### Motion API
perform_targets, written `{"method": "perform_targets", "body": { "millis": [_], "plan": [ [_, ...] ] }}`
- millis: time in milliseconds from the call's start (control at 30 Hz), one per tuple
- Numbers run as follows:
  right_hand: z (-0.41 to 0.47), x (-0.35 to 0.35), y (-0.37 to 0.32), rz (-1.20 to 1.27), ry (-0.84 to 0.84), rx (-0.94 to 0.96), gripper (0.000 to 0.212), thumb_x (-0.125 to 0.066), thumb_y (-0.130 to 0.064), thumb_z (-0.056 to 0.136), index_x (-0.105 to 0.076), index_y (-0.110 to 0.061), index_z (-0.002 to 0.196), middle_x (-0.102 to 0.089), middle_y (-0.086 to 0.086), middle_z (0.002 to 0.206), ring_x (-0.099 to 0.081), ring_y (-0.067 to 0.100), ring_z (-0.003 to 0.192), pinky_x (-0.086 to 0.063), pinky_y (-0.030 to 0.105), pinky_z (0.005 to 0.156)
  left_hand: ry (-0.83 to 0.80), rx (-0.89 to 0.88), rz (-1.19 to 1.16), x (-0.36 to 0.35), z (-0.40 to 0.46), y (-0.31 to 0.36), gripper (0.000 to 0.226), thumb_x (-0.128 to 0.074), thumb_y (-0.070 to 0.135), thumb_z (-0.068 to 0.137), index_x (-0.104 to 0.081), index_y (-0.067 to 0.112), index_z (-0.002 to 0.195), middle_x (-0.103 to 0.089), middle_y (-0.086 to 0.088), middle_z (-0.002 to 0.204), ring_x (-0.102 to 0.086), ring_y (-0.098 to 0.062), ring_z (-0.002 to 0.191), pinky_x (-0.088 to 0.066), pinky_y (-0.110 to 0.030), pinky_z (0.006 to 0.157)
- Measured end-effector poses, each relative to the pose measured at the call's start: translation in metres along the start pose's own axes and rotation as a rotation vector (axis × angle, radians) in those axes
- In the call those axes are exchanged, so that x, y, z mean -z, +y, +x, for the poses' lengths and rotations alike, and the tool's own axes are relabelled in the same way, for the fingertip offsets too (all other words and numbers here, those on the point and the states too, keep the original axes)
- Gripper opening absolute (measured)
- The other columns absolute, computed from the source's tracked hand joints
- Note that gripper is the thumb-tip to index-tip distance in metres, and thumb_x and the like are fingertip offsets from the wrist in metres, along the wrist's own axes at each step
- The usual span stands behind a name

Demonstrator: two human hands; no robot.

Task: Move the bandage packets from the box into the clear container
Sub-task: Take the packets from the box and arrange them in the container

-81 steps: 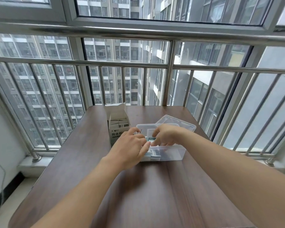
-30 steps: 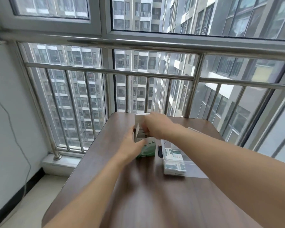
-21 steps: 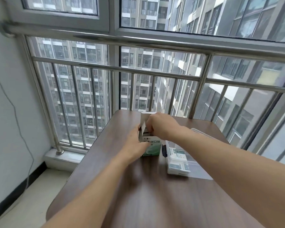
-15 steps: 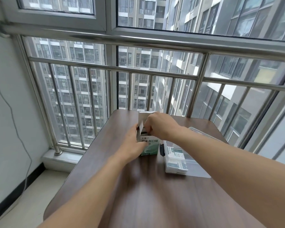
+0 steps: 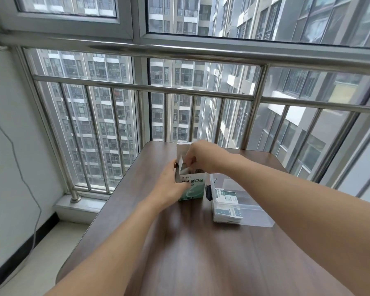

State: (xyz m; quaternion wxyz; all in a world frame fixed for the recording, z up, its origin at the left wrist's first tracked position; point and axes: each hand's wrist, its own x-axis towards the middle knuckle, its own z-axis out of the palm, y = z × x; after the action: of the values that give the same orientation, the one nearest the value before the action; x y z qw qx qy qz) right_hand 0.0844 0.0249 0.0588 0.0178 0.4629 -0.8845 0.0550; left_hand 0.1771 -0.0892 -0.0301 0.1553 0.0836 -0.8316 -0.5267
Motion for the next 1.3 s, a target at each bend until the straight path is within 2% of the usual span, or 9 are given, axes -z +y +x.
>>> {"method": "perform_targets", "body": {
  "millis": [100,433,533,633,767,900,1067,1167,1300],
  "plan": [
    [0.000,0.004,0.002,-0.007,0.023,-0.017,0.004,-0.076,-0.014,0.086,-0.079,-0.017,0.086,-0.072,-0.004,0.081,-0.067,0.015,0.072,-0.060,0.036,0.073,-0.003,0.011,0.005,0.001,0.000,0.000,0.072,-0.070,0.002,0.085,-0.038,0.024,0.147,-0.053,0.008,0.128,-0.051,-0.002,0.104,-0.039,-0.013,0.084],
    [-0.017,0.027,0.011,0.103,0.154,-0.057,0.008,-0.072,-0.014,0.090,-0.079,-0.015,0.094,-0.071,-0.008,0.087,-0.066,0.010,0.079,-0.056,0.029,0.078,0.012,0.047,0.007,-0.002,0.001,0.000,0.074,-0.074,0.001,0.082,-0.039,0.019,0.145,-0.056,0.010,0.123,-0.056,-0.007,0.114,-0.040,-0.002,0.081],
    [-0.021,0.036,0.013,0.099,0.195,-0.043,0.010,-0.070,-0.012,0.091,-0.078,-0.012,0.098,-0.069,-0.007,0.088,-0.065,0.012,0.080,-0.055,0.027,0.080,0.035,0.083,0.009,-0.001,-0.001,0.000,0.103,-0.083,0.024,0.076,-0.021,0.021,0.158,-0.035,0.004,0.156,-0.035,-0.013,0.143,-0.031,-0.029,0.118],
    [-0.025,0.046,0.015,0.103,0.214,-0.028,0.010,-0.068,-0.012,0.092,-0.077,-0.010,0.096,-0.064,-0.008,0.085,-0.063,0.012,0.079,-0.050,0.017,0.070,0.132,-0.004,-0.057,0.005,-0.009,0.013,0.109,-0.077,0.051,0.069,-0.019,0.029,0.158,-0.026,0.006,0.162,-0.025,-0.010,0.145,-0.027,-0.043,0.121],
    [-0.031,0.067,0.019,0.157,0.230,-0.028,0.009,-0.068,-0.015,0.093,-0.075,-0.009,0.094,-0.062,-0.015,0.080,-0.060,0.002,0.073,-0.042,0.005,0.056,0.223,-0.163,-0.107,0.018,-0.013,0.053,0.093,-0.070,0.062,0.072,-0.033,0.032,0.152,-0.035,0.018,0.148,-0.040,-0.013,0.135,-0.038,-0.039,0.111],
    [-0.042,0.082,0.017,0.248,0.212,0.001,0.007,-0.071,-0.012,0.090,-0.076,-0.012,0.095,-0.069,-0.011,0.080,-0.064,0.000,0.072,-0.048,0.008,0.060,-0.044,-0.088,-0.198,0.027,-0.001,0.089,0.067,-0.074,0.054,0.080,-0.056,0.021,0.135,-0.065,-0.003,0.127,-0.063,-0.021,0.116,-0.056,-0.038,0.090],
    [-0.059,0.095,0.023,0.378,0.175,-0.054,0.010,-0.070,-0.012,0.091,-0.075,-0.007,0.098,-0.071,-0.008,0.083,-0.066,0.007,0.075,-0.054,0.016,0.066,-0.388,0.181,-0.437,0.020,-0.012,0.113,0.033,-0.054,0.030,0.102,-0.060,0.005,0.124,-0.073,-0.018,0.099,-0.073,-0.029,0.087,-0.061,-0.035,0.065],
    [-0.068,0.089,0.027,0.462,0.164,-0.111,0.012,-0.070,-0.012,0.091,-0.073,-0.007,0.102,-0.071,-0.004,0.083,-0.066,0.009,0.072,-0.053,0.015,0.062,-0.388,0.251,-0.633,0.003,-0.019,0.109,0.030,-0.051,0.027,0.104,-0.062,0.003,0.119,-0.067,-0.012,0.082,-0.066,-0.019,0.062,-0.049,-0.022,0.041],
    [-0.079,0.072,0.034,0.645,0.085,-0.296,0.023,-0.074,-0.023,0.089,-0.069,-0.011,0.108,-0.072,-0.001,0.076,-0.063,0.009,0.062,-0.051,0.019,0.054,-0.257,0.313,-0.800,-0.025,-0.018,0.108,0.024,-0.048,0.023,0.106,-0.057,0.002,0.115,-0.062,-0.008,0.071,-0.057,-0.013,0.051,-0.043,-0.018,0.035]
  ]
}}
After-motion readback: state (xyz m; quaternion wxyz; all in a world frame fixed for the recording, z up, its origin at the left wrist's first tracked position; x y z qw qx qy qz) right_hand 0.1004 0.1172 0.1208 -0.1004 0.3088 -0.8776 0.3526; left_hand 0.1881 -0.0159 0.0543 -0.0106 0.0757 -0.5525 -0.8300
